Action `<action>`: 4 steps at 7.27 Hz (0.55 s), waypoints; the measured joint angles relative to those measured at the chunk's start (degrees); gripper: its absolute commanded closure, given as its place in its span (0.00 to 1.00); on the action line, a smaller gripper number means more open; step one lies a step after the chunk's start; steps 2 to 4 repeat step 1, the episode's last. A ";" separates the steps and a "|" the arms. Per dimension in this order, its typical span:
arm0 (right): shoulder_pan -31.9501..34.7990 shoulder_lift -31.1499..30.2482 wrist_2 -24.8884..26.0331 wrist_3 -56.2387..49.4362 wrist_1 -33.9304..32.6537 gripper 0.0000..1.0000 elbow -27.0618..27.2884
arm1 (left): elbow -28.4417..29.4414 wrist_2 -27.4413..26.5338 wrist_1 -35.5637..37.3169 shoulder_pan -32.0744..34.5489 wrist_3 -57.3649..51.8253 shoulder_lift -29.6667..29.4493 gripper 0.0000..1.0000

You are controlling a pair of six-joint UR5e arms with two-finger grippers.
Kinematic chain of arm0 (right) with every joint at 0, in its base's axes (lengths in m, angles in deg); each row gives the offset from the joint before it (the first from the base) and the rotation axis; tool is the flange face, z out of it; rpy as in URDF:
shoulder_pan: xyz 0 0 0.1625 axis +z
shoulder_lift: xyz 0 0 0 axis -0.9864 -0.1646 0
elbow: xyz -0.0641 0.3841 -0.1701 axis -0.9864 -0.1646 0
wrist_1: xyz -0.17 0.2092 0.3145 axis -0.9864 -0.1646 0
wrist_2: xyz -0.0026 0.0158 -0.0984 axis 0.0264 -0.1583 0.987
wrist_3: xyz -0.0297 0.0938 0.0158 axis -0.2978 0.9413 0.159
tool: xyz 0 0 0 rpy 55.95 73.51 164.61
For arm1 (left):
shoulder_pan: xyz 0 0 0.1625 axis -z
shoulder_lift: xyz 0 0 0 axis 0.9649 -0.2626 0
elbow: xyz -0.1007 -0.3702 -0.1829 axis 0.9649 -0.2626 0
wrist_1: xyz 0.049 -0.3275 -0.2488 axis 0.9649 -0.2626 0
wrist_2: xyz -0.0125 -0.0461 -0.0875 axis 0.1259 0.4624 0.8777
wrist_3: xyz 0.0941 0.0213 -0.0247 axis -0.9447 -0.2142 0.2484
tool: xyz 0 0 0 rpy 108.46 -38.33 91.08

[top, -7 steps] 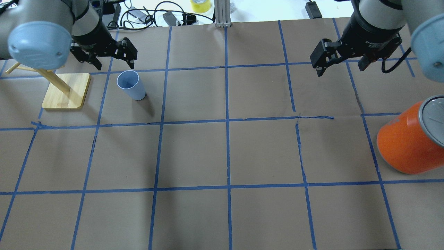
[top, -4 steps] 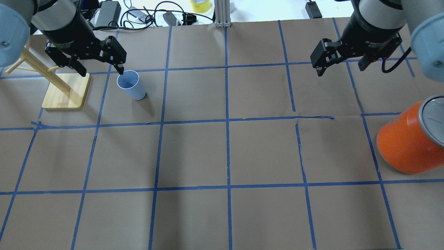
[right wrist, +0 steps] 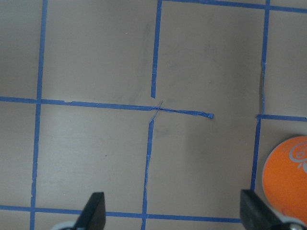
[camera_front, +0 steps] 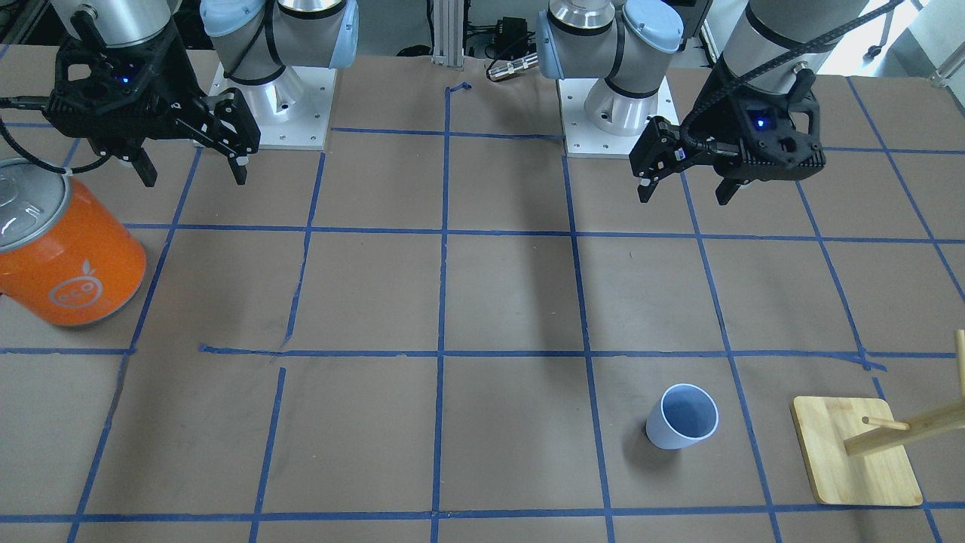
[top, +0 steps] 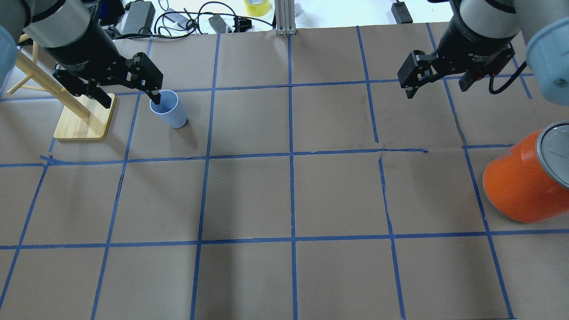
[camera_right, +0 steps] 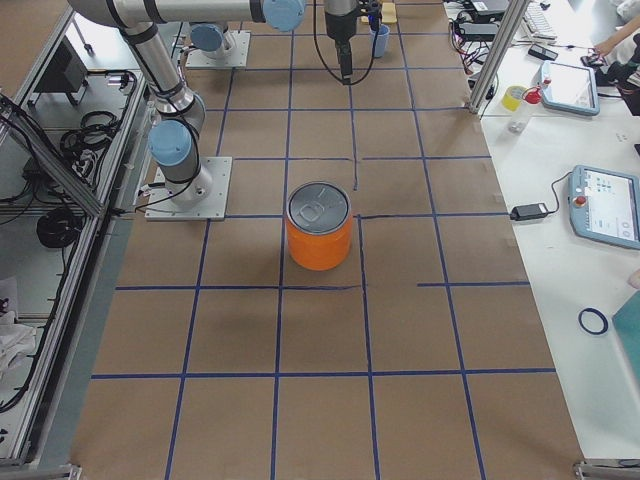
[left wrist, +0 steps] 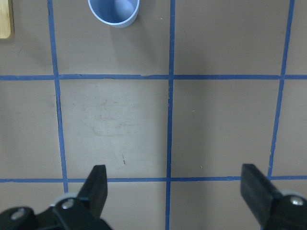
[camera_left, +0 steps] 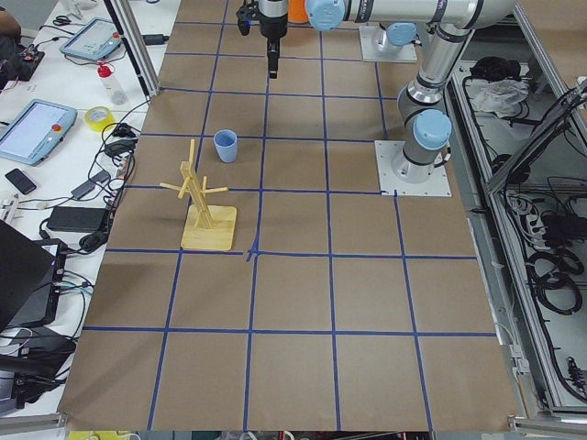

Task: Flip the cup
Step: 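Open the left gripper and withdraw it from the cup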

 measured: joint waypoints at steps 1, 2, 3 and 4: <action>0.00 -0.02 -0.01 0.00 0.00 0.00 0.02 | -0.41 -0.09 -0.01 0.00 0.00 0.12 0.00; 0.00 -0.02 -0.01 0.00 0.00 0.00 0.02 | -0.41 -0.09 -0.01 0.00 0.00 0.12 0.00; 0.00 -0.02 -0.01 0.00 0.00 0.00 0.02 | -0.41 -0.09 -0.01 0.00 0.00 0.12 0.00; 0.00 -0.02 -0.01 0.00 0.00 0.00 0.02 | -0.41 -0.09 -0.01 0.00 0.00 0.12 0.00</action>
